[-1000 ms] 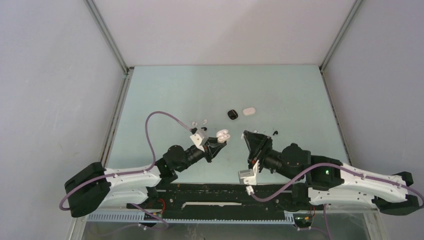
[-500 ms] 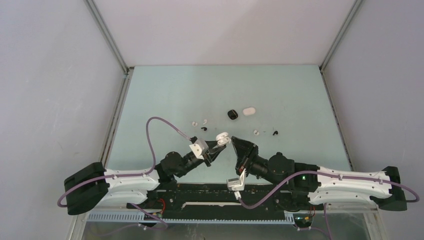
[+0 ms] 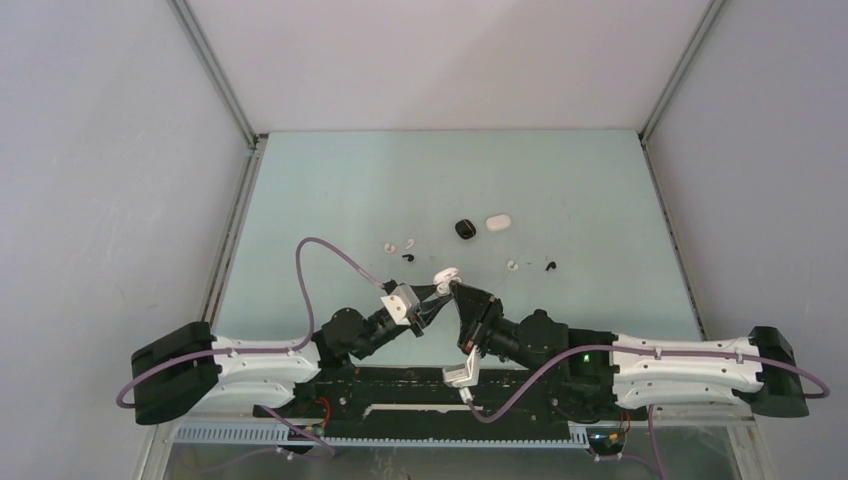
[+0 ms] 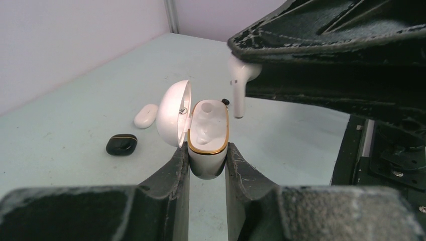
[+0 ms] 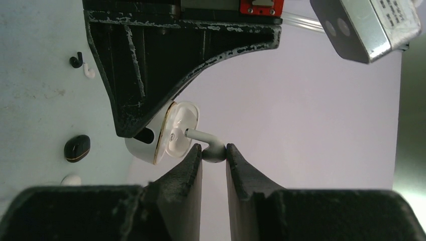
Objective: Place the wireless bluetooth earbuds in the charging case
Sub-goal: Insert the left earbud into the left side groove of the charging case.
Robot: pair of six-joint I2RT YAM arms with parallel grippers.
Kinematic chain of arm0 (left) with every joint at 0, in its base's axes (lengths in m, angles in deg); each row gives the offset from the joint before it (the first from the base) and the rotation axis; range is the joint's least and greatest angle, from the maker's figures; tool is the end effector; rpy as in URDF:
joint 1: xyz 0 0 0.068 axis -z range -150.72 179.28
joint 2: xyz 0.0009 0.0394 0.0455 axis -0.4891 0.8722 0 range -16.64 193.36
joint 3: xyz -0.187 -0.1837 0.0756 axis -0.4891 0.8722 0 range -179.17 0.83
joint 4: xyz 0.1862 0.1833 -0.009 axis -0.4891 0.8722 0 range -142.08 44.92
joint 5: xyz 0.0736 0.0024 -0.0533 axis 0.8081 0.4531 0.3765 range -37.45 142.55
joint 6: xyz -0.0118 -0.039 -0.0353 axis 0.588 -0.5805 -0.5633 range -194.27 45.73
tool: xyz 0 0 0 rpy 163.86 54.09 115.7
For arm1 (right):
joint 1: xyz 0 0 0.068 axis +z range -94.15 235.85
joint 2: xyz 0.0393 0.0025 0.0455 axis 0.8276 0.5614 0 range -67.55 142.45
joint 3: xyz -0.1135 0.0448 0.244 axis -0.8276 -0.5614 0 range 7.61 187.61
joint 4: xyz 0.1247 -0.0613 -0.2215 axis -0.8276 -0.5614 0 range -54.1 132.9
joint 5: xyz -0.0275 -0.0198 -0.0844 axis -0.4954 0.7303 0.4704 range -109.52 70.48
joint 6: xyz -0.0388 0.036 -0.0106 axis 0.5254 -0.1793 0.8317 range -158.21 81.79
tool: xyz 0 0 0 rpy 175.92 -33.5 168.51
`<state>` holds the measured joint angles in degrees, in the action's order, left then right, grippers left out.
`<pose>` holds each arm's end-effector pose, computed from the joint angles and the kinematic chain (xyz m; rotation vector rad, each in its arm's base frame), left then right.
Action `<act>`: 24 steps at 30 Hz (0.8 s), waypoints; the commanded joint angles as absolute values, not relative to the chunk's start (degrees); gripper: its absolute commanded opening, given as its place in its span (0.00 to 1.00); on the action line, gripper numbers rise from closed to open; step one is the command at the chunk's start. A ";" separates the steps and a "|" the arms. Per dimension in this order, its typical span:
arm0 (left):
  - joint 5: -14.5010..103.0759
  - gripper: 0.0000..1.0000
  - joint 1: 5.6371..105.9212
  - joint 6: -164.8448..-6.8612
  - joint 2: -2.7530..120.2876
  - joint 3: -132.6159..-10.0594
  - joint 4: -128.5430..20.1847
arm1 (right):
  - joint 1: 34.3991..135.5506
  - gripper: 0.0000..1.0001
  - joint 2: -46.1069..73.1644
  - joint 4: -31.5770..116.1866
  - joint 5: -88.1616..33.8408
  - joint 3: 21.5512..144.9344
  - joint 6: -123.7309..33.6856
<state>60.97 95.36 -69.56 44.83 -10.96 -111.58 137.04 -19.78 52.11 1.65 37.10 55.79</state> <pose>0.0883 -0.1860 0.2161 0.7324 1.2481 -0.7827 0.0433 0.1957 0.2722 -1.7078 0.3462 -0.4832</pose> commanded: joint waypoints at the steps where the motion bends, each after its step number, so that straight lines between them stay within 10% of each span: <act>1: 61.99 0.00 96.33 -67.11 44.93 -11.36 -114.73 | 136.70 0.00 -17.98 58.30 1.07 37.23 57.68; 24: 61.71 0.00 96.99 -67.54 42.51 -9.79 -115.05 | 134.80 0.00 -11.87 60.35 1.44 37.22 61.00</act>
